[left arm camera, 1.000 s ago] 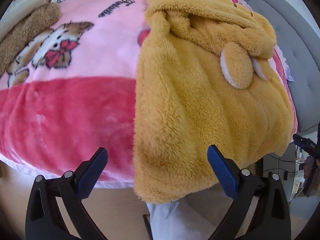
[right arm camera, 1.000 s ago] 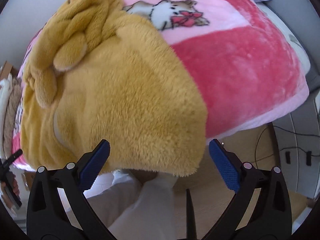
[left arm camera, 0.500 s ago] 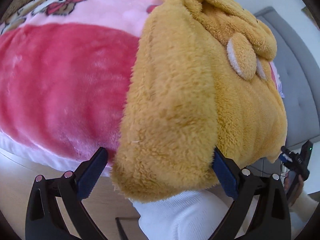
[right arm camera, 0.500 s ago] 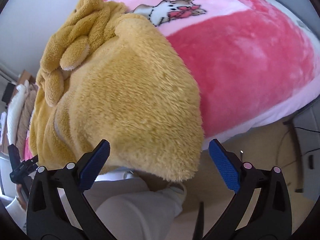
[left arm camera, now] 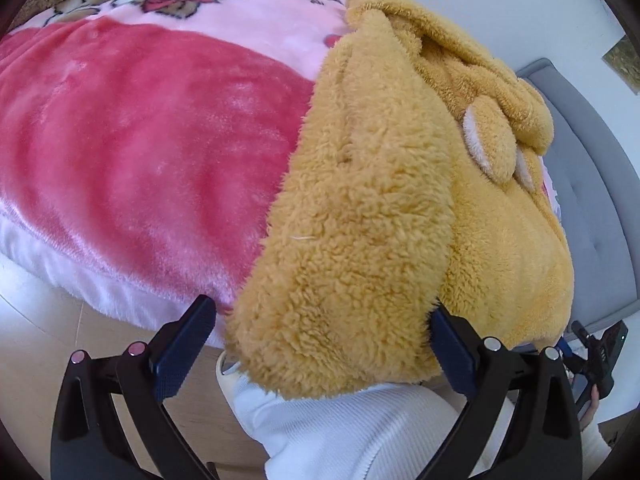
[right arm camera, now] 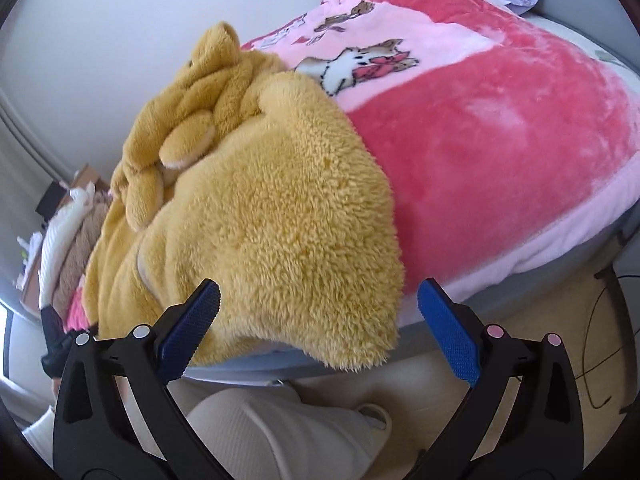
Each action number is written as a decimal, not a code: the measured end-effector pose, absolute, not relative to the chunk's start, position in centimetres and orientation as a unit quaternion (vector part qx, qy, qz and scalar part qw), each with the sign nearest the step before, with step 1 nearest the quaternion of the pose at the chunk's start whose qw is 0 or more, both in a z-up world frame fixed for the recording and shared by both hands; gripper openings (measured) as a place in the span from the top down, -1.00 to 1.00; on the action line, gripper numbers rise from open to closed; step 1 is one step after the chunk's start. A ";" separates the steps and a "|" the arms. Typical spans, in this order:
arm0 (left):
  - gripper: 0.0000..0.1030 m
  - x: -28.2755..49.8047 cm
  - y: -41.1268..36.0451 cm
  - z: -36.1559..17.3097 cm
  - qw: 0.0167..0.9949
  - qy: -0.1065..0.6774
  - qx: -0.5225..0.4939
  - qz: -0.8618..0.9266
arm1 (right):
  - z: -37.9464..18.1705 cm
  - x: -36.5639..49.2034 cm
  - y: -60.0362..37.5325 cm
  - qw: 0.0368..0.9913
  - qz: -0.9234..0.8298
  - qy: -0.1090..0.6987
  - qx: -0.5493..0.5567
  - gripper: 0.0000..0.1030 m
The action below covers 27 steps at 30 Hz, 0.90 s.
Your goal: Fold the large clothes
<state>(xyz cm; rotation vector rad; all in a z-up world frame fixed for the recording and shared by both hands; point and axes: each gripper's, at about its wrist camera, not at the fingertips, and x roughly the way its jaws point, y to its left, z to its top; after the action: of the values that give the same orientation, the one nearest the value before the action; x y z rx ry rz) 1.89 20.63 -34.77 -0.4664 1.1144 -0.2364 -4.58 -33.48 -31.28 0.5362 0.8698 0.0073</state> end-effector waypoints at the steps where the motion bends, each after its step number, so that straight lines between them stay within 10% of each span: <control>1: -0.90 2.1 21.2 -34.9 0.813 0.525 -0.223 -0.112 | -31.3 -4.3 -33.4 0.870 0.005 0.418 0.259 -0.84; 14: -0.91 1.9 20.4 -34.1 0.813 0.528 -0.221 -0.105 | -33.0 -4.6 -32.9 0.861 0.015 0.428 0.273 -0.84; 18: -0.87 2.0 19.4 -34.0 0.821 0.527 -0.197 -0.095 | -33.0 -4.1 -32.6 0.860 0.031 0.431 0.271 0.12; 27: 0.40 0.7 17.2 -31.5 0.833 0.509 -0.190 -0.103 | -30.5 -4.7 -31.1 0.869 0.061 0.443 0.212 0.71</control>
<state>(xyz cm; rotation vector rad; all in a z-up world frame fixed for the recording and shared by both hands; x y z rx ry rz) 0.74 17.17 -31.49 -0.4023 1.0794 -0.2178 -4.66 -31.08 -30.55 0.4446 0.9274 0.1284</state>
